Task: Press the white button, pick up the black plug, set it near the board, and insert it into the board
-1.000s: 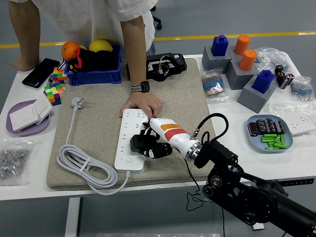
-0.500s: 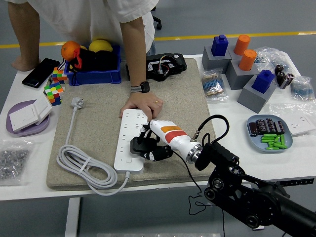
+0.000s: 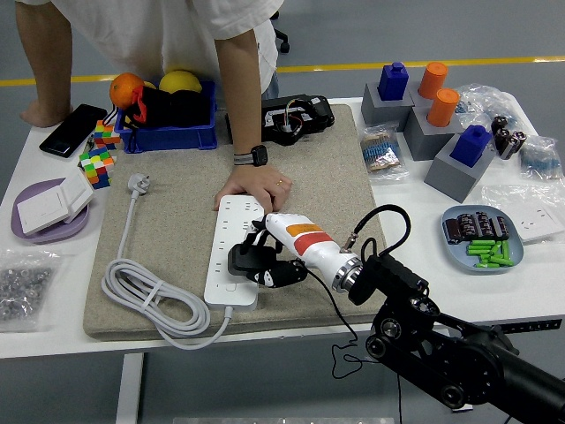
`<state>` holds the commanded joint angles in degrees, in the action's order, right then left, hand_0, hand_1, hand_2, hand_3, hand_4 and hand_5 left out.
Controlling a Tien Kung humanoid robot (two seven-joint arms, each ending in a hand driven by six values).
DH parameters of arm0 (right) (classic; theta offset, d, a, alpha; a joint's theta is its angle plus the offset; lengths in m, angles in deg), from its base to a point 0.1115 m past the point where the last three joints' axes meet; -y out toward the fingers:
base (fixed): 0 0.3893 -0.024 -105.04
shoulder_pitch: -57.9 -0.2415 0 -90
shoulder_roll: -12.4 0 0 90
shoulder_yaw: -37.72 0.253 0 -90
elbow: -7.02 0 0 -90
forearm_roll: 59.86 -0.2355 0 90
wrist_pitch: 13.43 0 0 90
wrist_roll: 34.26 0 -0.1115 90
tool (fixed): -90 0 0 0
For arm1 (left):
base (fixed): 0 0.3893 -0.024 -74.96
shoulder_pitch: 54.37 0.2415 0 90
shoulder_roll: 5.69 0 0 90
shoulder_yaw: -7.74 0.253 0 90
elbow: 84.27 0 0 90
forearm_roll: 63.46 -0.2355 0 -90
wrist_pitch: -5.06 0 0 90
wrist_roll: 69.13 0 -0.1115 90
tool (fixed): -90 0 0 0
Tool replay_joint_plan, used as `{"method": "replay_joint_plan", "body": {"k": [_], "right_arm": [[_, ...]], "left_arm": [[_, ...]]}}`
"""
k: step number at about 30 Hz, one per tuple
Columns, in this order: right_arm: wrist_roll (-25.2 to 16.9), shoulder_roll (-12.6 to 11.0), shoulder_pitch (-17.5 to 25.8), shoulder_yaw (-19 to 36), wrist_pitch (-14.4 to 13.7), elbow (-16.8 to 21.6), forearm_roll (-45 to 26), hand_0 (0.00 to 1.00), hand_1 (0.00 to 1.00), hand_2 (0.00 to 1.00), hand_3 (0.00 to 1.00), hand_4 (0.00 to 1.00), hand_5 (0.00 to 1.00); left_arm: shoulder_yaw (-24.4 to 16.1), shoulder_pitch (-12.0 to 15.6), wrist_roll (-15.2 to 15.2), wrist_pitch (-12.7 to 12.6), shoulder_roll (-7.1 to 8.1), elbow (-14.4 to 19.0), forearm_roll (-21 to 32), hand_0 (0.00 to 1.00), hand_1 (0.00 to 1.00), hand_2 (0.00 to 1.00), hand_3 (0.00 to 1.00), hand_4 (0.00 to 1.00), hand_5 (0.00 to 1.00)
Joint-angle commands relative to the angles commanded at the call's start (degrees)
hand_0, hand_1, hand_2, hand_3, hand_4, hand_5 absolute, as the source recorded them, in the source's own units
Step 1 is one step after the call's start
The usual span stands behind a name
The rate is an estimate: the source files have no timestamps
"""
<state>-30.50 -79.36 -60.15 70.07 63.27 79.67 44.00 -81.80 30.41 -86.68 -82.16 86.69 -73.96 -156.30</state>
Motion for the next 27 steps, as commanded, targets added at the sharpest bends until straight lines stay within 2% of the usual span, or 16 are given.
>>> {"method": "replay_joint_plan", "body": {"k": [16, 27], "right_arm": [[-0.2, 0.2, -0.4, -0.5, 0.0, -1.8, 0.1, 0.319, 0.429, 0.415, 0.465, 0.8, 0.002], [-0.1, 0.1, -1.5, -1.4, 0.1, -1.3, 0.9, 0.316, 0.429, 0.415, 0.465, 0.8, 0.002]], "left_arm": [[-0.1, 0.1, 0.0, 0.0, -0.02, 0.0, 0.0, 0.649, 0.638, 0.632, 0.679, 0.519, 0.099], [-0.1, 0.0, 0.0, 0.0, 0.06, 0.0, 0.1, 0.649, 0.638, 0.632, 0.679, 0.519, 0.099]]}}
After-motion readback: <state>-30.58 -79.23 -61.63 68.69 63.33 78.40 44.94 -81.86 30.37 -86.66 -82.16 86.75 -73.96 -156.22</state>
